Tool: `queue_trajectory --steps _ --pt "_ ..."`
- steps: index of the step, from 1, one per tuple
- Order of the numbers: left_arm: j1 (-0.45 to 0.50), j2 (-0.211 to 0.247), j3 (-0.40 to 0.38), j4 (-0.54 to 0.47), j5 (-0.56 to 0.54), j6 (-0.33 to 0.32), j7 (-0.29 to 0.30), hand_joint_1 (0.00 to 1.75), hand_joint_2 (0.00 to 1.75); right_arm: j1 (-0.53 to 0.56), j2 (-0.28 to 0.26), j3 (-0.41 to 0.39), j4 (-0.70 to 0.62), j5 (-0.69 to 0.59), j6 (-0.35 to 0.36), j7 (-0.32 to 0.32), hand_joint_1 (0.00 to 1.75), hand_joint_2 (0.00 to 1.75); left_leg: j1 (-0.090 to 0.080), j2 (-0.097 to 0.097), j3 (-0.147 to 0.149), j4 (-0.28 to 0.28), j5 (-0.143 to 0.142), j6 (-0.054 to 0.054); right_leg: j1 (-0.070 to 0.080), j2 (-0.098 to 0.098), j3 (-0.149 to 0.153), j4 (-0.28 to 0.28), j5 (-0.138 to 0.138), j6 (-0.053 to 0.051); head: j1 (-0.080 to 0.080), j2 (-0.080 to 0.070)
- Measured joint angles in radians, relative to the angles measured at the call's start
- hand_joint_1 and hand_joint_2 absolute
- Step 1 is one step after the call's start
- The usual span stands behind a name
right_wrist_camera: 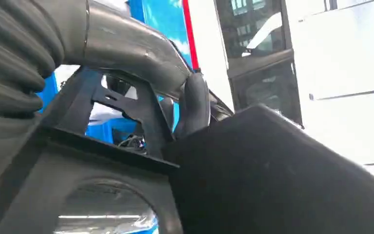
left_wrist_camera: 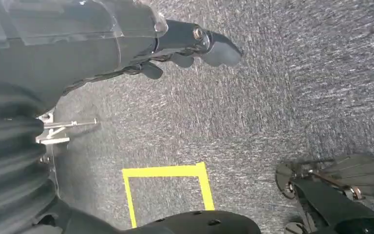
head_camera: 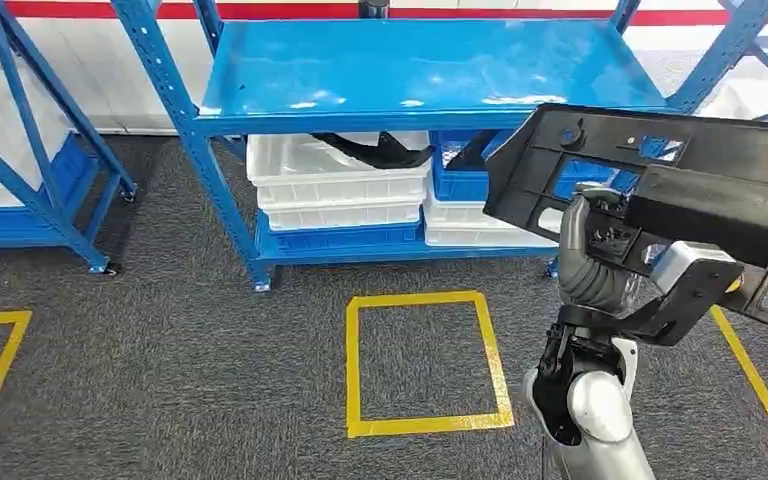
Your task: Take the parts from the cabinet and place them on the table.
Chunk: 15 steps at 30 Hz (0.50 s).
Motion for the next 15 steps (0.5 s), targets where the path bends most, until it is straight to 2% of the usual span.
queue_trajectory --steps 4,9,11,15 --pt "0.000 -0.001 0.000 0.000 0.000 0.000 -0.001 0.00 1.75 -0.003 0.002 0.000 -0.002 -0.003 0.000 -0.001 1.75 1.75 -0.003 -0.001 -0.001 0.000 0.000 0.008 -0.003 0.000 0.002 -0.006 0.004 0.006 0.004 0.000" --pt "0.000 -0.001 0.000 0.000 0.000 0.001 -0.001 0.00 1.75 -0.004 0.002 0.000 -0.002 -0.004 0.000 -0.003 1.75 1.75 -0.005 -0.003 -0.002 0.000 -0.001 0.013 -0.004 0.000 0.002 -0.008 0.007 0.012 0.006 0.000" --pt "0.000 -0.001 0.000 0.000 -0.002 0.001 -0.001 0.00 1.75 -0.004 0.002 0.000 -0.002 -0.007 0.000 -0.008 1.75 1.75 -0.005 -0.003 -0.002 0.000 -0.001 0.013 -0.004 0.000 0.002 -0.009 0.007 0.016 0.005 0.000" --pt "0.000 -0.001 0.000 0.000 -0.005 0.002 -0.002 0.00 1.75 -0.005 0.002 0.000 -0.002 -0.014 0.000 -0.018 1.75 1.75 -0.005 -0.003 -0.002 0.001 -0.001 0.013 -0.005 0.000 0.002 -0.008 0.006 0.018 0.003 0.000"
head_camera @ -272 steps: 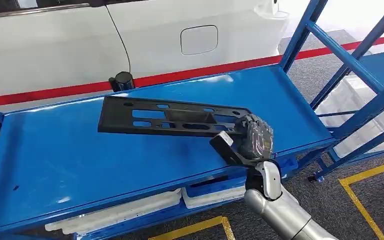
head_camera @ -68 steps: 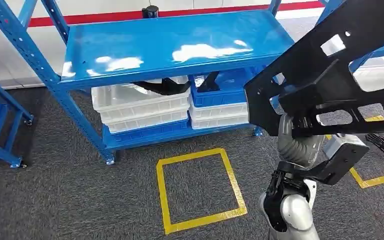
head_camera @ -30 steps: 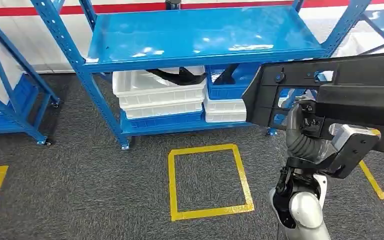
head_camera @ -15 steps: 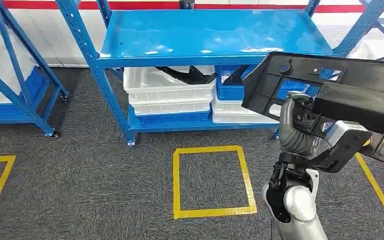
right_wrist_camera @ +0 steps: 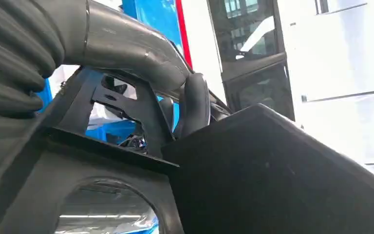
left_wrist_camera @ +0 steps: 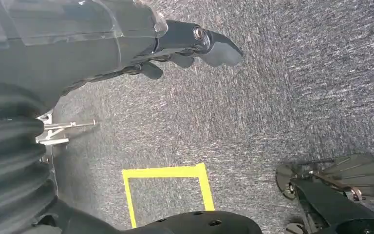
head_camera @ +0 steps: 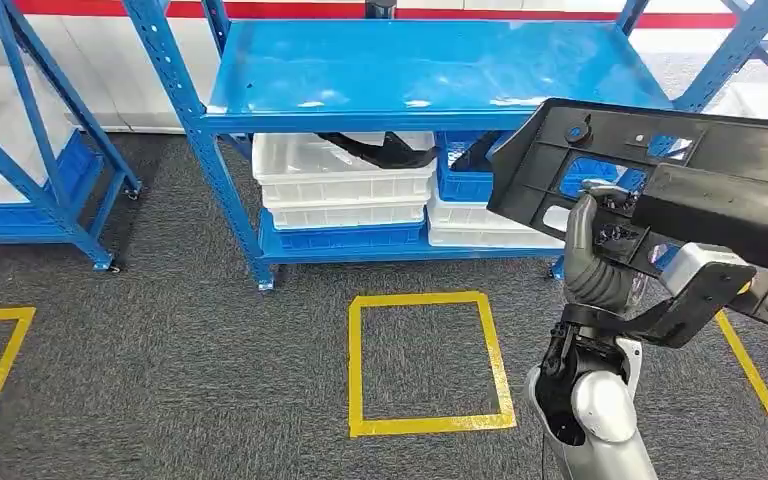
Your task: Take the parts from the cabinet and place them on the table.
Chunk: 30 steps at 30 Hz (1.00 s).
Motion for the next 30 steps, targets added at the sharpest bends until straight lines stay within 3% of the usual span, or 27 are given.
queue_trajectory --steps 9,12,13,14,15,16,18,19,20,21,22,23,24,25,28,29,30 --pt "0.000 0.004 0.000 0.000 -0.007 0.001 0.003 0.00 1.75 0.001 0.003 0.000 0.000 0.017 0.000 -0.005 1.75 1.75 -0.004 0.001 0.000 0.003 -0.004 0.006 -0.004 0.000 0.000 -0.002 0.001 0.010 -0.003 0.000" --pt "0.001 0.004 0.000 0.000 -0.009 -0.001 0.012 0.00 1.75 0.000 0.008 0.000 0.000 0.021 0.000 -0.010 1.75 1.75 -0.010 0.000 -0.003 0.002 -0.004 0.013 -0.007 -0.008 0.002 -0.003 0.001 0.016 -0.004 0.000" --pt "0.001 0.004 0.000 0.000 -0.010 -0.002 0.012 0.00 1.75 0.000 0.011 0.000 0.000 0.022 0.000 -0.011 1.75 1.75 -0.007 -0.003 -0.002 -0.004 -0.001 0.017 -0.006 -0.012 0.004 -0.004 0.000 0.021 -0.008 0.000" --pt "0.001 0.004 0.000 0.000 -0.011 -0.002 0.012 0.00 1.75 0.000 0.012 -0.001 -0.001 0.024 0.000 -0.011 1.75 1.75 0.003 -0.006 0.008 -0.014 0.005 0.025 -0.007 -0.001 0.002 -0.001 -0.009 0.027 -0.010 0.000" --pt "0.001 0.005 0.000 0.000 -0.013 -0.002 0.012 0.00 1.75 -0.001 0.013 0.000 -0.002 0.029 0.000 -0.012 1.75 1.75 0.005 -0.012 0.011 -0.017 0.006 0.026 -0.007 0.025 -0.009 0.031 -0.033 0.028 -0.005 0.000" --pt "0.000 0.005 0.000 0.000 -0.013 -0.002 0.012 0.00 1.75 -0.001 0.014 0.000 -0.003 0.032 0.000 -0.013 1.75 1.75 0.006 -0.017 0.011 -0.017 0.006 0.027 -0.008 0.041 -0.041 0.102 -0.071 0.029 0.002 0.000" --pt "0.000 0.005 0.000 0.000 -0.013 -0.002 0.012 0.00 1.75 0.003 0.014 -0.001 -0.003 0.033 0.000 -0.013 1.75 1.75 0.006 -0.030 0.011 -0.016 0.005 0.029 -0.008 0.050 -0.124 0.267 -0.141 0.030 0.008 0.000" --pt "0.001 0.005 0.000 0.000 -0.014 -0.002 0.012 0.00 1.75 0.005 0.014 0.000 -0.003 0.033 0.000 -0.013 1.75 1.75 0.005 -0.040 0.013 -0.016 0.005 0.028 -0.008 0.051 -0.152 0.320 -0.151 0.030 0.010 0.000" --pt "0.001 0.005 0.000 0.000 -0.014 -0.002 0.012 0.00 1.75 0.006 0.015 0.000 -0.002 0.033 0.000 -0.013 1.75 1.75 0.005 -0.051 0.016 -0.016 0.003 0.027 -0.008 0.052 -0.152 0.316 -0.126 0.028 0.010 0.000" --pt "0.001 0.005 0.000 0.000 -0.014 -0.002 0.012 0.00 1.75 0.005 0.015 0.000 -0.002 0.033 0.000 -0.013 1.75 1.75 0.006 -0.063 0.018 -0.015 0.002 0.026 -0.008 0.054 -0.137 0.271 -0.084 0.025 0.011 0.000" --pt "0.000 0.005 0.000 0.000 -0.014 -0.002 0.012 0.00 1.75 0.005 0.015 0.000 -0.002 0.034 0.000 -0.013 1.75 1.75 0.006 -0.078 0.021 -0.015 0.001 0.024 -0.008 0.063 -0.106 0.189 -0.027 0.022 0.015 0.000" --pt "0.000 0.004 -0.001 0.000 -0.015 -0.002 0.012 0.00 1.75 0.005 0.016 -0.001 -0.002 0.034 0.000 -0.013 1.75 1.75 0.006 -0.090 0.026 -0.014 -0.001 0.021 -0.009 0.091 -0.069 0.096 0.026 0.017 0.018 0.000" --pt "0.001 0.003 -0.001 0.000 -0.016 -0.002 0.012 0.00 1.75 0.005 0.016 -0.001 -0.002 0.036 0.000 -0.013 1.75 1.75 0.010 -0.099 0.025 -0.015 -0.003 0.017 -0.015 0.148 -0.042 0.040 0.035 0.010 0.020 0.000" --pt "-0.004 0.003 -0.001 0.000 -0.016 -0.002 0.012 0.00 1.75 0.006 0.016 -0.001 -0.002 0.040 0.000 -0.013 1.75 1.75 0.008 -0.116 0.018 -0.010 -0.002 0.009 -0.017 0.155 -0.033 0.018 0.029 0.008 0.012 0.000" --pt "-0.004 0.002 -0.001 0.000 -0.016 -0.003 0.012 0.00 1.75 0.005 0.018 -0.003 -0.003 0.047 0.000 -0.013 1.75 1.75 0.018 -0.153 0.002 -0.015 0.009 -0.013 -0.008 0.114 -0.030 0.010 0.018 -0.001 0.015 0.000" --pt "-0.003 0.006 -0.001 0.000 -0.016 -0.002 0.012 0.00 1.75 0.004 0.020 -0.003 -0.003 0.051 0.000 -0.013 1.75 1.75 0.012 -0.155 0.001 -0.013 0.006 -0.017 -0.016 0.095 -0.024 -0.002 0.022 -0.006 0.017 0.000" --pt "0.000 0.005 -0.001 -0.001 -0.017 -0.003 0.013 0.00 1.75 0.002 0.024 -0.002 -0.003 0.052 0.000 -0.013 1.75 1.75 0.000 -0.060 -0.007 0.007 -0.010 -0.023 -0.017 0.082 -0.016 -0.008 0.023 -0.011 0.013 0.000"
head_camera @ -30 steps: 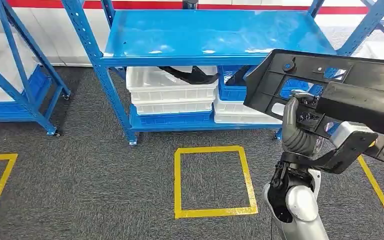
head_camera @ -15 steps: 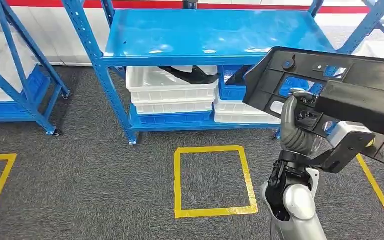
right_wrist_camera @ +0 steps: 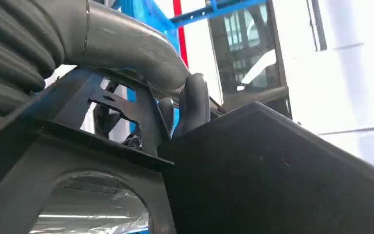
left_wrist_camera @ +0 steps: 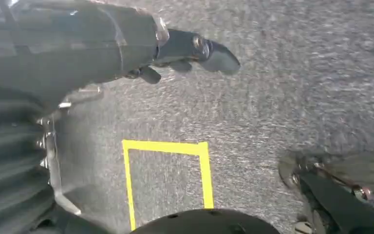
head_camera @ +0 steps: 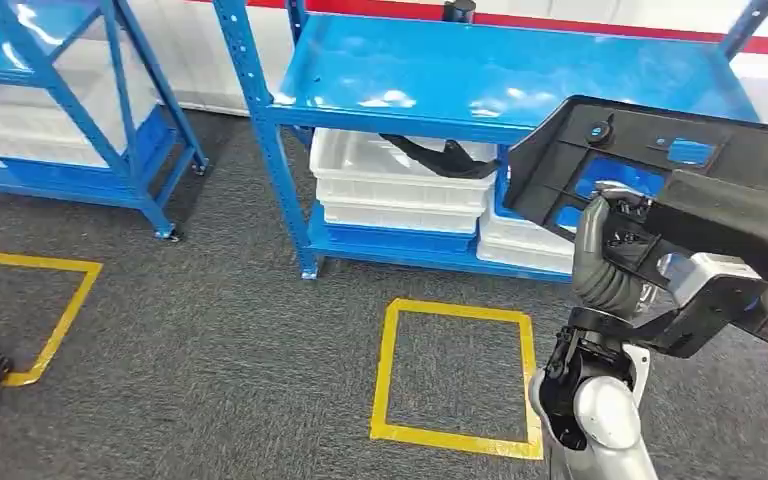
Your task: Take the parts from the cabinet and place them on the table.
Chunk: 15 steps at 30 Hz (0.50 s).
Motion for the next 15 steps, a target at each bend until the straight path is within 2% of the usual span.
queue_trajectory --steps 1,2,3,4,5,6,7,8,9,10,11,12,13,14,15 --pt "0.000 0.000 0.000 0.000 -0.001 0.000 0.000 0.00 1.75 0.000 0.001 -0.001 -0.002 0.002 0.000 0.000 1.75 1.75 0.004 0.040 -0.033 0.058 -0.034 -0.006 0.002 -0.017 0.004 -0.001 -0.003 -0.008 -0.018 0.000" --pt "-0.002 0.001 0.000 0.000 -0.002 0.000 0.000 0.00 1.75 0.001 0.001 -0.002 -0.002 0.002 0.000 0.000 1.75 1.75 0.009 0.052 -0.077 0.142 -0.071 -0.010 0.003 -0.032 0.005 0.001 -0.005 -0.011 -0.025 0.000" --pt "-0.003 0.002 0.000 0.000 -0.002 0.000 0.000 0.00 1.75 0.002 0.001 -0.003 -0.002 0.002 0.000 0.000 1.75 1.75 0.012 0.052 -0.124 0.226 -0.100 -0.013 0.004 -0.049 0.005 0.002 -0.008 -0.013 -0.027 0.000" --pt "-0.002 0.002 0.000 0.000 -0.002 0.000 0.000 0.00 1.75 0.003 0.002 -0.003 -0.002 0.002 0.000 0.000 1.75 1.75 0.013 0.050 -0.157 0.281 -0.112 -0.015 0.004 -0.064 0.006 0.003 -0.011 -0.013 -0.031 0.000" --pt "-0.001 0.003 0.000 0.000 -0.002 -0.001 0.000 0.00 1.75 0.004 0.002 -0.002 -0.002 0.002 0.000 0.000 1.75 1.75 0.015 0.048 -0.169 0.294 -0.099 -0.016 0.003 -0.077 0.008 0.004 -0.014 -0.012 -0.034 0.000" --pt "-0.001 0.003 0.000 0.000 -0.002 -0.001 0.000 0.00 1.75 0.004 0.003 -0.002 -0.002 0.001 0.000 0.000 1.75 1.75 0.017 0.048 -0.156 0.257 -0.063 -0.017 0.004 -0.090 0.011 0.006 -0.018 -0.011 -0.035 0.000" --pt "0.000 0.004 0.000 0.001 -0.002 -0.001 0.000 0.00 1.75 0.003 0.005 -0.002 -0.002 0.001 0.000 0.000 1.75 1.75 0.018 0.056 -0.118 0.181 -0.013 -0.017 0.003 -0.102 0.016 0.009 -0.024 -0.008 -0.035 0.000" --pt "0.001 0.005 0.000 0.001 -0.002 -0.001 0.000 0.00 1.75 0.003 0.007 -0.002 -0.002 0.001 0.000 0.000 1.75 1.75 0.017 0.081 -0.069 0.087 0.035 -0.014 0.003 -0.113 0.022 0.012 -0.030 -0.004 -0.036 0.000" --pt "0.001 0.006 0.000 0.002 -0.003 -0.001 0.000 0.00 1.75 0.003 0.008 -0.002 -0.002 0.001 0.000 0.000 1.75 1.75 0.010 0.140 -0.032 0.013 0.044 -0.010 0.005 -0.123 0.029 0.014 -0.038 0.003 -0.037 0.000" --pt "-0.002 0.008 0.000 0.002 -0.003 -0.001 0.000 0.00 1.75 0.003 0.008 -0.003 -0.003 0.000 0.000 0.000 1.75 1.75 -0.010 0.181 -0.027 0.001 0.032 -0.002 0.014 -0.128 0.029 0.018 -0.043 0.009 -0.044 0.000" --pt "-0.005 0.010 0.000 0.001 -0.003 -0.002 0.000 0.00 1.75 0.002 0.008 -0.004 -0.003 0.000 0.000 0.000 1.75 1.75 -0.005 0.159 -0.032 0.003 0.033 0.011 0.016 -0.140 0.030 0.017 -0.045 0.012 -0.044 0.000" --pt "-0.004 0.009 0.000 0.001 -0.003 -0.003 0.000 0.00 1.75 0.001 0.008 -0.003 -0.003 -0.002 0.000 0.000 1.75 1.75 -0.006 0.153 -0.035 0.003 0.032 0.016 0.019 -0.156 0.033 0.017 -0.049 0.015 -0.038 0.000" --pt "-0.004 0.008 0.000 0.001 -0.003 -0.002 0.000 0.00 1.75 0.000 0.009 -0.003 -0.003 -0.003 0.000 -0.001 1.75 1.75 -0.007 0.131 -0.038 0.004 0.030 0.021 0.019 -0.174 0.038 0.014 -0.051 0.018 -0.037 0.000" --pt "-0.005 0.008 0.000 0.001 -0.003 -0.003 0.000 0.00 1.75 0.000 0.010 -0.003 -0.003 -0.004 0.000 -0.001 1.75 1.75 -0.001 0.113 -0.035 0.000 0.034 0.029 0.016 -0.179 0.043 0.014 -0.059 0.027 -0.038 0.000" --pt "-0.004 0.008 0.000 0.001 -0.003 -0.003 0.000 0.00 1.75 -0.001 0.010 -0.003 -0.003 -0.007 0.000 -0.001 1.75 1.75 0.003 0.093 -0.034 -0.002 0.036 0.032 0.010 -0.112 0.040 0.031 -0.077 0.034 -0.031 0.000"
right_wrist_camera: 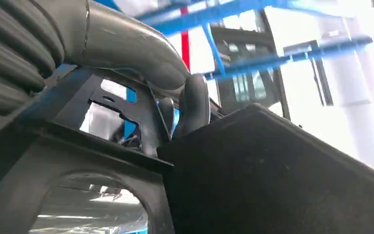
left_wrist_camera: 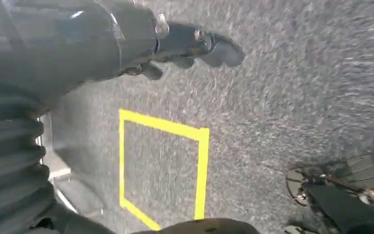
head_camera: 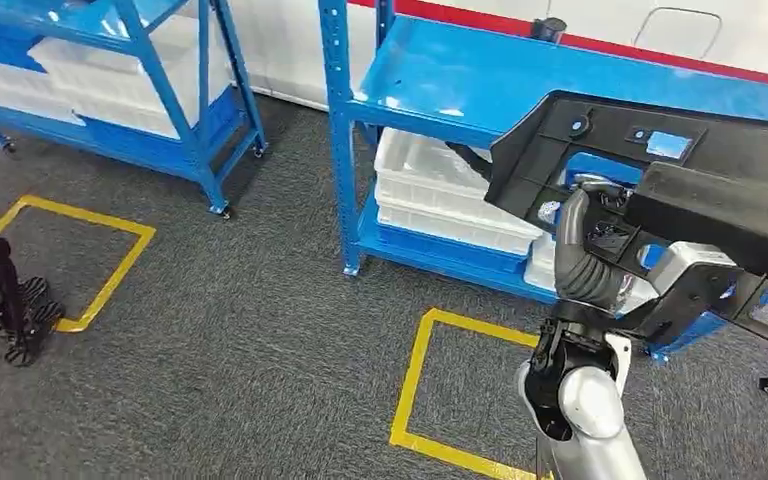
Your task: Take the parts from the cabinet and place them on the table.
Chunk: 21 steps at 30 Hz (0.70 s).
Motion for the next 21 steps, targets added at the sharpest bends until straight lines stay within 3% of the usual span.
queue_trajectory --steps 1,2,4,5,6,8,9,10,12,14,15,16,17,19,20,21 --pt "0.000 0.000 0.000 0.000 0.000 0.000 0.000 0.00 1.75 0.001 0.001 0.000 -0.001 0.000 0.000 -0.003 1.75 1.75 0.001 -0.015 0.000 0.000 0.001 0.005 -0.001 0.045 -0.020 0.047 -0.032 0.001 0.005 0.000" --pt "-0.001 -0.002 0.000 0.000 0.000 0.000 0.000 0.00 1.75 0.001 0.000 -0.002 0.000 -0.001 0.000 -0.003 1.75 1.75 0.001 -0.031 0.000 0.000 0.002 0.011 -0.001 0.068 -0.055 0.122 -0.071 0.001 0.009 0.000" --pt "-0.002 -0.006 0.000 0.000 0.000 0.000 -0.001 0.00 1.75 0.003 0.000 -0.002 0.001 -0.006 0.000 -0.003 1.75 1.75 -0.001 -0.072 0.001 0.001 0.002 0.014 0.000 0.083 -0.142 0.288 -0.130 -0.001 0.021 0.000" --pt "-0.001 -0.006 0.000 0.000 0.000 0.000 -0.001 0.00 1.75 0.004 0.001 -0.002 0.003 -0.009 0.000 -0.004 1.75 1.75 -0.003 -0.090 0.003 0.001 0.002 0.015 0.000 0.084 -0.160 0.311 -0.121 -0.004 0.022 0.000" --pt "0.001 -0.006 -0.001 0.000 0.000 0.000 -0.001 0.00 1.75 0.003 0.001 -0.002 0.005 -0.013 0.000 -0.006 1.75 1.75 -0.004 -0.108 0.007 0.001 0.002 0.015 0.001 0.086 -0.155 0.286 -0.087 -0.009 0.023 0.000" --pt "0.001 -0.006 -0.003 0.000 0.000 0.000 -0.002 0.00 1.75 -0.002 0.001 -0.002 0.008 -0.016 0.000 -0.007 1.75 1.75 -0.005 -0.139 0.015 0.001 0.002 0.015 0.002 0.104 -0.105 0.140 0.022 -0.023 0.027 0.000" --pt "0.002 -0.006 -0.005 0.000 0.000 0.000 -0.003 0.00 1.75 -0.006 0.001 -0.001 0.008 -0.017 0.000 -0.008 1.75 1.75 -0.003 -0.150 0.016 0.000 0.001 0.014 0.002 0.144 -0.074 0.050 0.074 -0.031 0.032 0.000" --pt "0.000 -0.008 -0.005 0.000 0.000 0.000 -0.004 0.00 1.75 -0.009 0.001 -0.001 0.009 -0.019 0.000 -0.008 1.75 1.75 -0.005 -0.159 0.013 0.002 0.002 0.010 -0.001 0.194 -0.064 0.027 0.065 -0.038 0.023 0.000" --pt "0.001 -0.009 -0.006 0.000 0.000 0.000 -0.007 0.00 1.75 -0.016 0.001 0.000 0.009 -0.023 0.000 -0.008 1.75 1.75 0.006 -0.177 -0.002 0.001 0.008 -0.002 0.006 0.170 -0.058 0.002 0.060 -0.042 0.032 0.000" --pt "0.004 -0.009 -0.006 0.000 -0.002 0.000 -0.010 0.00 1.75 -0.020 0.001 0.000 0.009 -0.025 0.000 -0.008 1.75 1.75 0.003 -0.199 -0.003 -0.007 0.015 -0.016 0.003 0.148 -0.052 -0.011 0.065 -0.047 0.033 0.000" --pt "0.005 -0.003 -0.006 0.000 -0.002 0.001 -0.011 0.00 1.75 -0.024 0.003 0.001 0.009 -0.025 0.000 -0.008 1.75 1.75 0.000 -0.159 -0.002 0.003 0.006 -0.015 -0.005 0.131 -0.042 -0.026 0.073 -0.044 0.035 0.000" --pt "0.006 -0.007 -0.007 -0.001 -0.003 0.001 -0.011 0.00 1.75 -0.023 0.003 0.002 0.011 -0.025 0.001 -0.008 1.75 1.75 -0.010 -0.067 -0.018 0.038 -0.023 -0.023 -0.003 0.119 -0.034 -0.034 0.074 -0.049 0.019 0.000" --pt "0.003 -0.006 -0.007 -0.001 -0.003 0.002 -0.011 0.00 1.75 -0.026 0.003 0.000 0.012 -0.025 0.000 -0.009 1.75 1.75 -0.002 -0.044 -0.053 0.107 -0.062 -0.031 -0.002 0.104 -0.033 -0.034 0.074 -0.050 0.006 0.000" --pt "0.000 -0.004 -0.007 -0.001 -0.004 0.003 -0.011 0.00 1.75 -0.025 0.002 0.000 0.016 -0.026 0.000 -0.008 1.75 1.75 0.010 -0.044 -0.127 0.253 -0.124 -0.042 0.000 0.072 -0.032 -0.030 0.070 -0.051 0.000 0.000" --pt "0.000 -0.004 -0.007 -0.001 -0.005 0.003 -0.011 0.00 1.75 -0.025 0.003 0.000 0.018 -0.026 0.001 -0.008 1.75 1.75 0.015 -0.045 -0.146 0.289 -0.128 -0.046 0.000 0.056 -0.032 -0.028 0.068 -0.050 -0.003 0.000" --pt "0.001 -0.003 -0.007 -0.001 -0.005 0.003 -0.011 0.00 1.75 -0.025 0.003 0.000 0.018 -0.026 0.001 -0.008 1.75 1.75 0.018 -0.047 -0.140 0.276 -0.109 -0.051 -0.001 0.041 -0.032 -0.026 0.065 -0.047 -0.005 0.000"
